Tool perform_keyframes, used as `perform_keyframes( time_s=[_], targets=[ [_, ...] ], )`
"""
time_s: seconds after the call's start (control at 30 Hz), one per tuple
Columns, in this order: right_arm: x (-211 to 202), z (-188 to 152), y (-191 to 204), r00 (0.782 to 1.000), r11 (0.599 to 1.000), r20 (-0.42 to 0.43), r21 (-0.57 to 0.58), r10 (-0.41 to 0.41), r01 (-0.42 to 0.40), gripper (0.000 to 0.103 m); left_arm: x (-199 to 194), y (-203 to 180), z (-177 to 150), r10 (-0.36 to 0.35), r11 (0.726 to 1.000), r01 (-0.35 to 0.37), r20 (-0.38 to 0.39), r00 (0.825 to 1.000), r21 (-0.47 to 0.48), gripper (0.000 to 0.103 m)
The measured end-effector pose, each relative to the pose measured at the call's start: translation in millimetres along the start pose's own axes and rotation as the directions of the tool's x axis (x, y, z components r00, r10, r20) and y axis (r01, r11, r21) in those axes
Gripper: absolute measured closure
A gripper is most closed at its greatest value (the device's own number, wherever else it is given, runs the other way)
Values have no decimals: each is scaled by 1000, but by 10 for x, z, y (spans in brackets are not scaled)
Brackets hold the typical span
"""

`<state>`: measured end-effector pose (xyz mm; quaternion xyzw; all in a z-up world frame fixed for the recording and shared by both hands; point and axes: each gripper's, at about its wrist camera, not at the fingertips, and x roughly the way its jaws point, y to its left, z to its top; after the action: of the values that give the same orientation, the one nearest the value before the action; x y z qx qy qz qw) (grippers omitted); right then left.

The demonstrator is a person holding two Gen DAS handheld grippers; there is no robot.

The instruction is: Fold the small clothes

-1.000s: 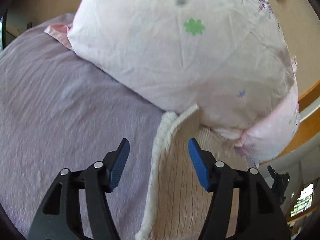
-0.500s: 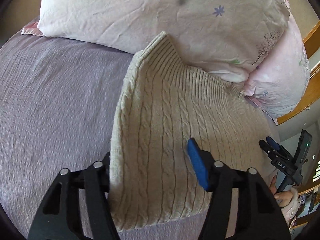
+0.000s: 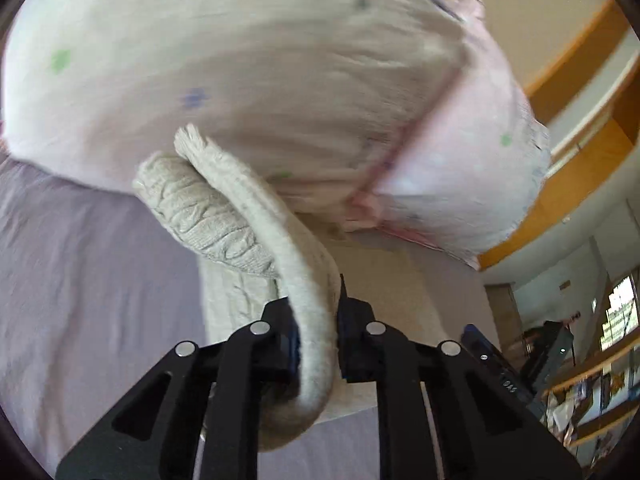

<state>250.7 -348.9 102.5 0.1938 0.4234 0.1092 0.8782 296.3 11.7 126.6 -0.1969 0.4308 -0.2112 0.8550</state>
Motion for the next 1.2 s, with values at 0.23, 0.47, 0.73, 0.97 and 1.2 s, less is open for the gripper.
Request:
perform_keyframes(
  time_s=[0.23, 0.47, 0.73, 0.97, 1.2],
  targets=[
    [-308, -64, -631, 1000, 983, 18, 181, -17, 13, 14, 1290, -1361, -368, -251, 959, 275, -236, 939, 74, 84],
    [-276, 36, -744, 995, 975, -9, 203, 97, -93, 22, 590, -812, -365, -157, 978, 166, -81, 984, 126, 67],
    [136, 151, -384, 993, 989, -103, 137, 62, -48, 38, 458, -573, -685, -4, 958, 25, -74, 997, 286, 61],
    [620, 198, -342, 975, 995, -221, 98, 12, 10, 83, 482, -685, -994, 6, 907, 8, -32, 999, 421, 53],
    [525, 229, -585, 986, 984, -168, 174, -4, 34, 89, 907, -614, -1222, 59, 905, 25, -183, 981, 424, 58]
  ],
)
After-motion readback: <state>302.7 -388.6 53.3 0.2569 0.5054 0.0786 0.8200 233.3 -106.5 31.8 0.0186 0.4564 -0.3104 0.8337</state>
